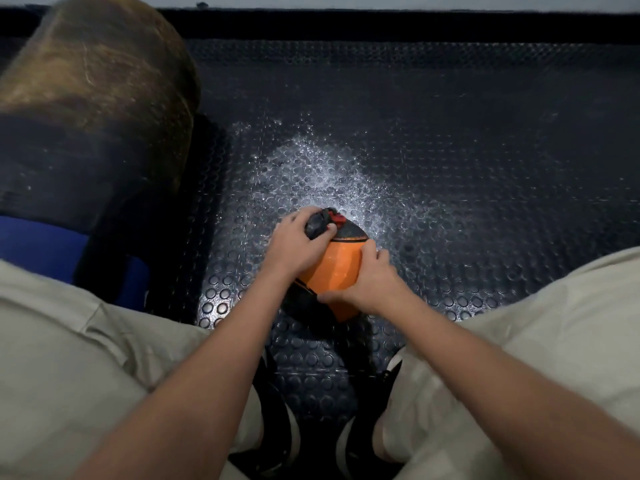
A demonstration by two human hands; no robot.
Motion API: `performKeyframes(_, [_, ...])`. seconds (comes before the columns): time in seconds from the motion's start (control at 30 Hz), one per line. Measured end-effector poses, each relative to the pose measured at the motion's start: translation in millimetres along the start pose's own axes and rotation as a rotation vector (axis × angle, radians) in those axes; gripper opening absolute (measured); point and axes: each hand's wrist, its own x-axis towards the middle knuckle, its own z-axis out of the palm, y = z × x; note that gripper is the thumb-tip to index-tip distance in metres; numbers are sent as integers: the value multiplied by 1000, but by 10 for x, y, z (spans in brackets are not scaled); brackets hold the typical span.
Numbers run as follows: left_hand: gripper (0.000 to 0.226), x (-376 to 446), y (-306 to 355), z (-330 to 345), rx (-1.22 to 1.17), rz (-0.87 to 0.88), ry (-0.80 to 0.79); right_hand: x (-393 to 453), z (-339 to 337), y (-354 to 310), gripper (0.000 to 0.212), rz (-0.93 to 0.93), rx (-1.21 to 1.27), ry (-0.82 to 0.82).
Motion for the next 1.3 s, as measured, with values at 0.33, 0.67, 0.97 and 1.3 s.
performKeyframes(0.33, [57,95,-74,9,18,-53,-13,271,-438,9,82,-260,-312,-141])
performKeyframes(0.67, [50,121,-103,-10,-60,-245,75,375,-427,-9,105,-225,-180,-60])
performKeyframes(0.97, [51,63,-194,-53,-195,-390,36,374,-447,28,135,-157,-167,-132])
performKeyframes(1.3, [56,165,-297,-79,-193,-468,32,375,-394,47,135,-61,-62,-115])
